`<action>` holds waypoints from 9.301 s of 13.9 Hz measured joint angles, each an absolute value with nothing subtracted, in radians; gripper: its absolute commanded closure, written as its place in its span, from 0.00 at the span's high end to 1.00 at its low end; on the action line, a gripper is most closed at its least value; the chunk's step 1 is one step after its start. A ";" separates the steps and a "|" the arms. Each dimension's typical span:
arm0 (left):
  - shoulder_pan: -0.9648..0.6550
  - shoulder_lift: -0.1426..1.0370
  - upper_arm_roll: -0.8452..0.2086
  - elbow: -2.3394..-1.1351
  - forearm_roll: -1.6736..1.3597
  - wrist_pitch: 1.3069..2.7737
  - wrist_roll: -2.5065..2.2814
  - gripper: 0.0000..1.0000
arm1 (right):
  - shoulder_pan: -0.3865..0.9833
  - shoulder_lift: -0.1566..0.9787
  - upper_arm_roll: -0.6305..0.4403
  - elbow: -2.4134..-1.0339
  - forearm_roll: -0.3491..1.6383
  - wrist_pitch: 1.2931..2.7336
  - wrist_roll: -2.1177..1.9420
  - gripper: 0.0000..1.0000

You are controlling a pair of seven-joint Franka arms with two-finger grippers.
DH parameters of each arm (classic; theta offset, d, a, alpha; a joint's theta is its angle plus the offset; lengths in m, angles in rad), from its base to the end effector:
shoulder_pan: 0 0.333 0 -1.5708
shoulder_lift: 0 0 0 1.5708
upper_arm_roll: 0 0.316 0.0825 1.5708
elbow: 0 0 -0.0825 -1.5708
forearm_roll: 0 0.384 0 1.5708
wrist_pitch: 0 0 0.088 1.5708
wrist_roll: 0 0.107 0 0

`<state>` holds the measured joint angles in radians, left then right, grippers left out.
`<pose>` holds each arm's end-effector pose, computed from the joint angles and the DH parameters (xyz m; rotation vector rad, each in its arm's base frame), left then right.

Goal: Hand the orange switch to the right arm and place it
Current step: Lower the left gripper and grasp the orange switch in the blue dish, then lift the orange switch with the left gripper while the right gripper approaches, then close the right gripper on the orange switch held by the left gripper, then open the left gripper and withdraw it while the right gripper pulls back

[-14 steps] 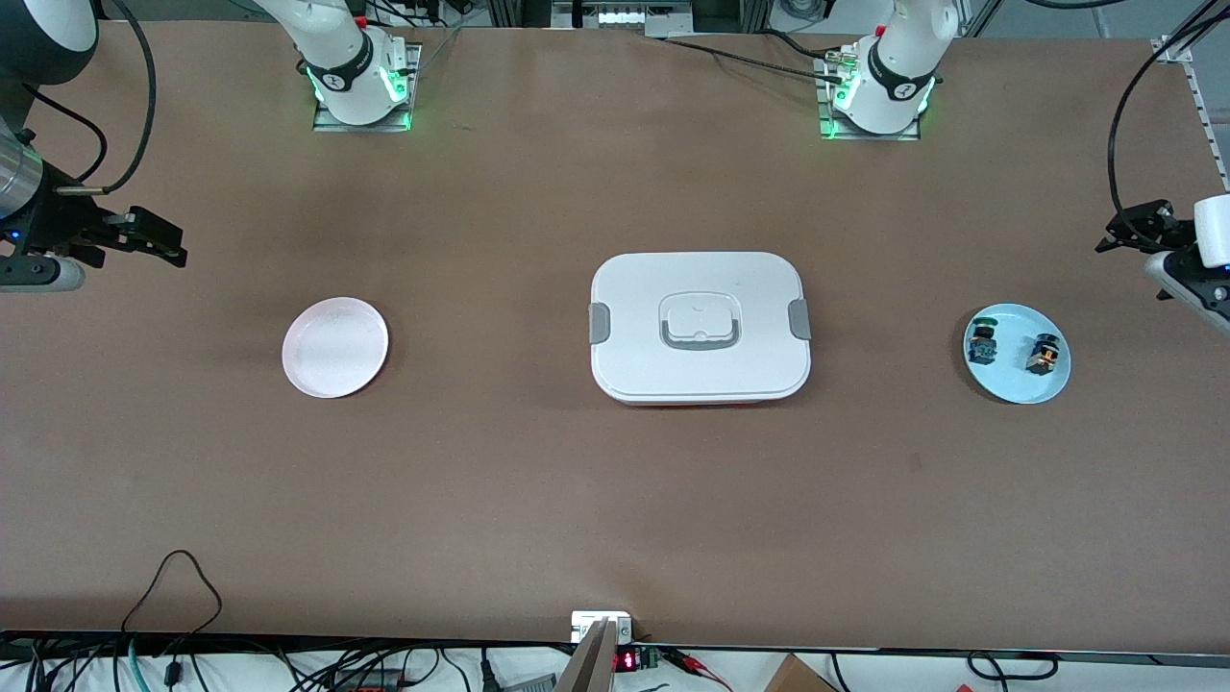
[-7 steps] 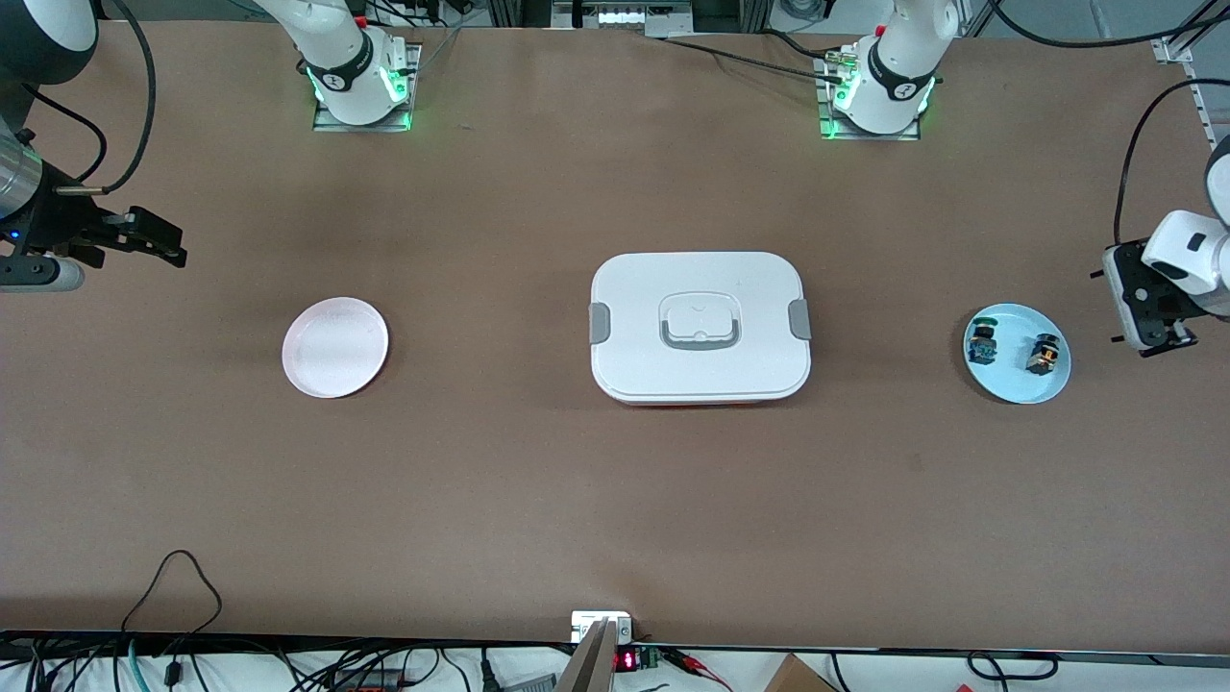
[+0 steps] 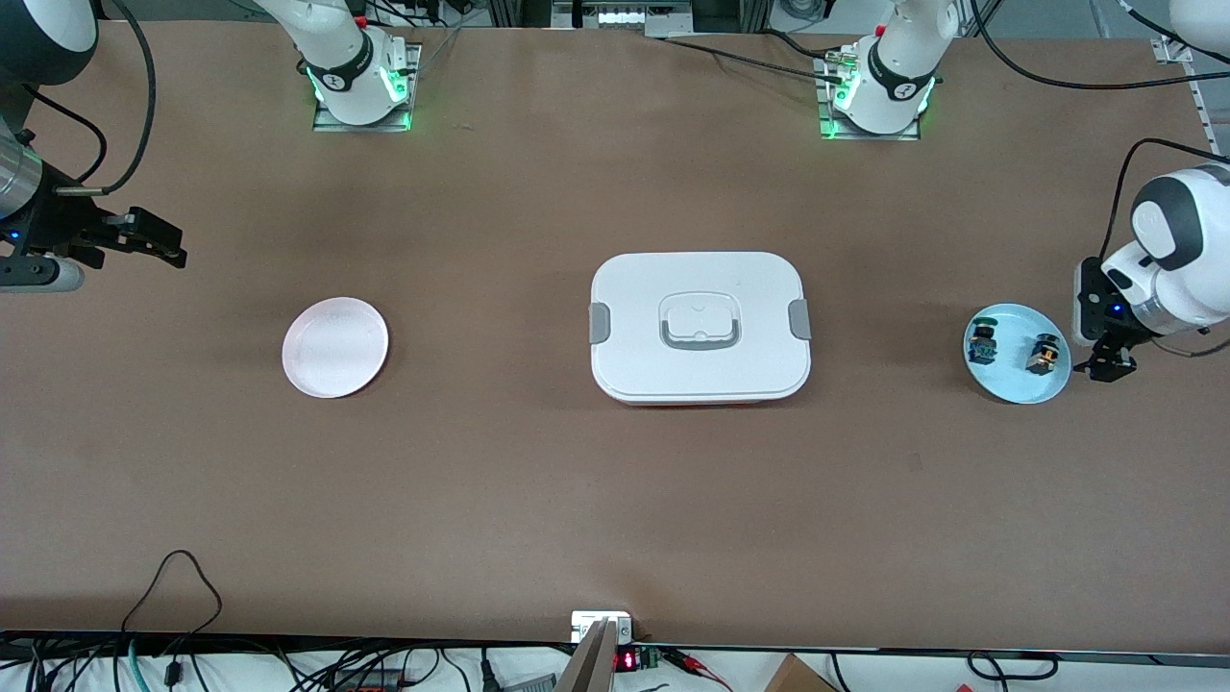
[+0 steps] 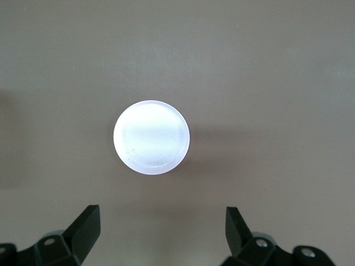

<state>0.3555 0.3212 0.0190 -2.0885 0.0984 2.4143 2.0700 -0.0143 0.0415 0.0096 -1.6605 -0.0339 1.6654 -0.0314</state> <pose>0.5439 0.2142 0.2697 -1.9705 2.4077 0.1023 0.5710 -0.0061 0.5668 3.1081 0.0474 -0.0578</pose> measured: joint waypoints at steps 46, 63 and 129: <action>0.624 0.493 -0.342 -1.803 -0.159 2.081 2.306 0.01 | -0.018 0.047 0.004 -1.661 -0.034 1.675 -0.033 1.00; 0.560 0.402 -0.714 -1.762 -1.276 1.656 2.055 0.00 | -0.019 0.131 0.012 -1.735 0.231 1.569 -0.208 1.00; 0.575 0.056 -1.023 -2.038 -1.701 2.035 1.929 1.00 | 0.581 0.237 0.020 -1.810 1.837 2.057 -0.233 0.11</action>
<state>0.5749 0.0559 -1.0228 -2.0381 -1.7013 2.0353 1.9286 0.5814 0.2370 0.0204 -1.8100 1.8373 2.0572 -0.2332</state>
